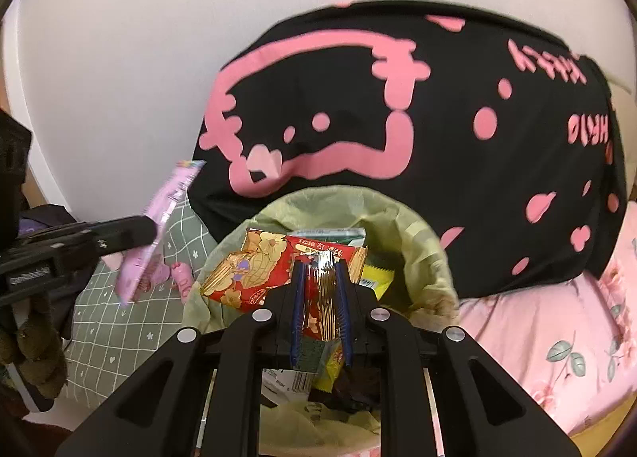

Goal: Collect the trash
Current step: 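Carry the pink bar and red-gold packet over the trash bag, then open the right tool to drop the red-gold packet into the bag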

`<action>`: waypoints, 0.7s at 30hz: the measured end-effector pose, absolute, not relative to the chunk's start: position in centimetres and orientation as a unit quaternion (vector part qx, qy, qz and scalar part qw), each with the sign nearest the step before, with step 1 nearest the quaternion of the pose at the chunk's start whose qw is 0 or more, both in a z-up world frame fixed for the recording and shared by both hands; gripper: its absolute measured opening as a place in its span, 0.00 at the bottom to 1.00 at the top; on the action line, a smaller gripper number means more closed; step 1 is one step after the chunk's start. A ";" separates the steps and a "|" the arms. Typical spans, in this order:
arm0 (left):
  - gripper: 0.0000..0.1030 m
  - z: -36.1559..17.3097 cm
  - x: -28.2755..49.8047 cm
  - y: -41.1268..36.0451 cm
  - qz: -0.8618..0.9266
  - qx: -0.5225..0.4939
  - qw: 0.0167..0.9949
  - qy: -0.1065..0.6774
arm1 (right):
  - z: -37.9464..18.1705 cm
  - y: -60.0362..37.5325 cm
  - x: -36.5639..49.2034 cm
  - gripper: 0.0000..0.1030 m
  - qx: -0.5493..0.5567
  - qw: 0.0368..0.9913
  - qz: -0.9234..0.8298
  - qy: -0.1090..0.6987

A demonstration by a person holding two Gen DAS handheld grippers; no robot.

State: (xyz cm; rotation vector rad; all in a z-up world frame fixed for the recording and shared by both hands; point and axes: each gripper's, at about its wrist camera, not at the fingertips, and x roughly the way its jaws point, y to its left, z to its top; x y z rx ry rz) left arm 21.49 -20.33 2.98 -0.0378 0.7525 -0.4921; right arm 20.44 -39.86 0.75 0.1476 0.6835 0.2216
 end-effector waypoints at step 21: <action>0.14 1.6 20.4 -16.8 -0.207 -0.055 0.897 0.387 | -3.6 -38.3 24.4 0.15 0.040 0.898 0.085 0.430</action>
